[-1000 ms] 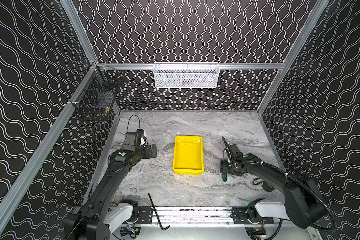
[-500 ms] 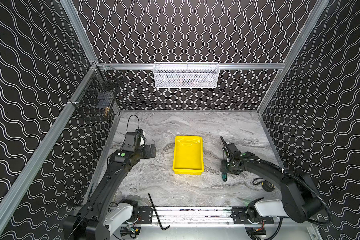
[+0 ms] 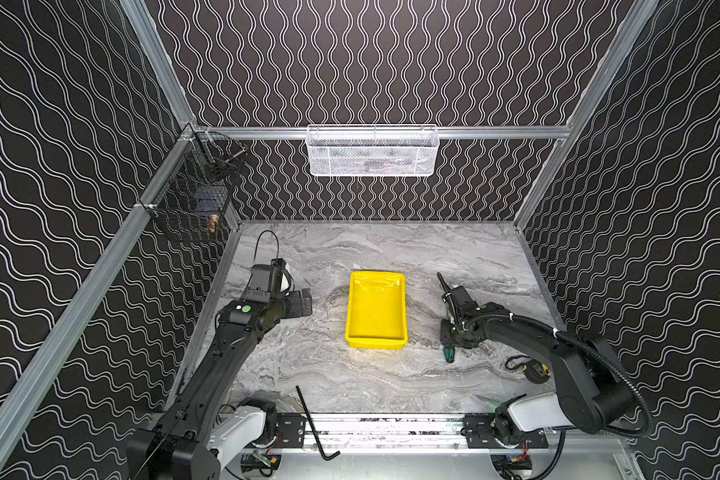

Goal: Put the screwdriver in the bin
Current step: 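Lower the right gripper and close it on the screwdriver handle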

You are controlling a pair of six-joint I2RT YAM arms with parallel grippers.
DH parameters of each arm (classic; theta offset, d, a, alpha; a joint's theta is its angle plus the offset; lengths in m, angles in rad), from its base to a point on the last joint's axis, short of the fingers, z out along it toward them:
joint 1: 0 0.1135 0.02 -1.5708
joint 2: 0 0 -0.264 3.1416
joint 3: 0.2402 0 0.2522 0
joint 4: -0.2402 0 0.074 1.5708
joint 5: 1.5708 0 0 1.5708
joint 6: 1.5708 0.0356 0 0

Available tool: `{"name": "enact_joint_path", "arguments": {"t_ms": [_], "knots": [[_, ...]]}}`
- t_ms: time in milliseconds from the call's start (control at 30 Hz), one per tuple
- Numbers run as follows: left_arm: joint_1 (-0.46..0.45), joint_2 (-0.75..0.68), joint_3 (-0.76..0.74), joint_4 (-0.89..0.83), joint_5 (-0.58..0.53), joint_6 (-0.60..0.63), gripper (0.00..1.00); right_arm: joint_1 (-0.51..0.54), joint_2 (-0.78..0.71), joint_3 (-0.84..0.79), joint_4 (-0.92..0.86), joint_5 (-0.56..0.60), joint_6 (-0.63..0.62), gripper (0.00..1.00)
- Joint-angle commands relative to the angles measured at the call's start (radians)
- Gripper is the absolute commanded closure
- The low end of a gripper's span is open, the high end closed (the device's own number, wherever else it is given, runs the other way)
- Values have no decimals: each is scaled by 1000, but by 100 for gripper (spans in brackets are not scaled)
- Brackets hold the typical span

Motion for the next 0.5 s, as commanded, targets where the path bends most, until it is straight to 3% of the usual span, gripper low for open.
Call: {"name": "enact_joint_path", "arguments": {"t_ms": [0, 467], "knots": [[-1, 6, 7, -2, -7, -1, 1, 0, 15, 0, 20, -2, -2, 60], [0, 20, 10, -11, -13, 1, 1, 29, 14, 2, 32, 22, -22, 81]]}}
